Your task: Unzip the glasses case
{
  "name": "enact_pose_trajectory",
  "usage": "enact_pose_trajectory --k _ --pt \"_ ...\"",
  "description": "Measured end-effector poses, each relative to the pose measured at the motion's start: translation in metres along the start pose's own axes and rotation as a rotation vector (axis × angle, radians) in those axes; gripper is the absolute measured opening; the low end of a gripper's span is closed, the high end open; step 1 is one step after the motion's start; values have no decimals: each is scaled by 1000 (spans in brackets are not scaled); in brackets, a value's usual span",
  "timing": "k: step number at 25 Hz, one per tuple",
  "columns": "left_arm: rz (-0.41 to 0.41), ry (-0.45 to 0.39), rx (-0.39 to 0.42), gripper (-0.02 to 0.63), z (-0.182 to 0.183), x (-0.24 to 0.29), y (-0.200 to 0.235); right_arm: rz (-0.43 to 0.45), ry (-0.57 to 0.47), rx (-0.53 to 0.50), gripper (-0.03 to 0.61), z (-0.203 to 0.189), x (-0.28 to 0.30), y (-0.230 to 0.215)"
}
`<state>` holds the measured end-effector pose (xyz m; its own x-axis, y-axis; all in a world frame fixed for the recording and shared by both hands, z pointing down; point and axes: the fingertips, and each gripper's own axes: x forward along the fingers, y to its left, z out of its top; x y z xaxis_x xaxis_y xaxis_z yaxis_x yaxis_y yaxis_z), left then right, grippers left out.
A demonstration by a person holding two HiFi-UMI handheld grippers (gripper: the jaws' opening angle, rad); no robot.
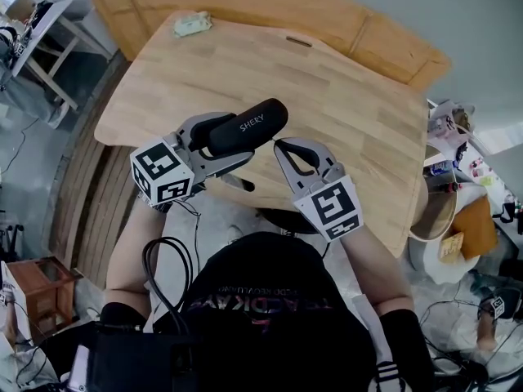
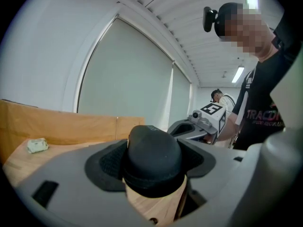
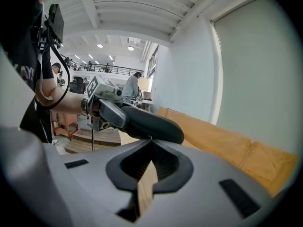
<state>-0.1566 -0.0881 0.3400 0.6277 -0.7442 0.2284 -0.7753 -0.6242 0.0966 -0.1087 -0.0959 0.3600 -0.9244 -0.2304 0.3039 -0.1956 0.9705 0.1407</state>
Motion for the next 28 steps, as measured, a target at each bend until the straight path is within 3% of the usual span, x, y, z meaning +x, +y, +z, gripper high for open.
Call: enact_pose_trajectory --k 14,28 --pt "-169 -66 42 337 -4 -21 -23 3 40 -37 18 -4 -24 -6" --pt "-445 -130 -18 334 16 -56 -66 237 93 -203 18 17 -69 20"
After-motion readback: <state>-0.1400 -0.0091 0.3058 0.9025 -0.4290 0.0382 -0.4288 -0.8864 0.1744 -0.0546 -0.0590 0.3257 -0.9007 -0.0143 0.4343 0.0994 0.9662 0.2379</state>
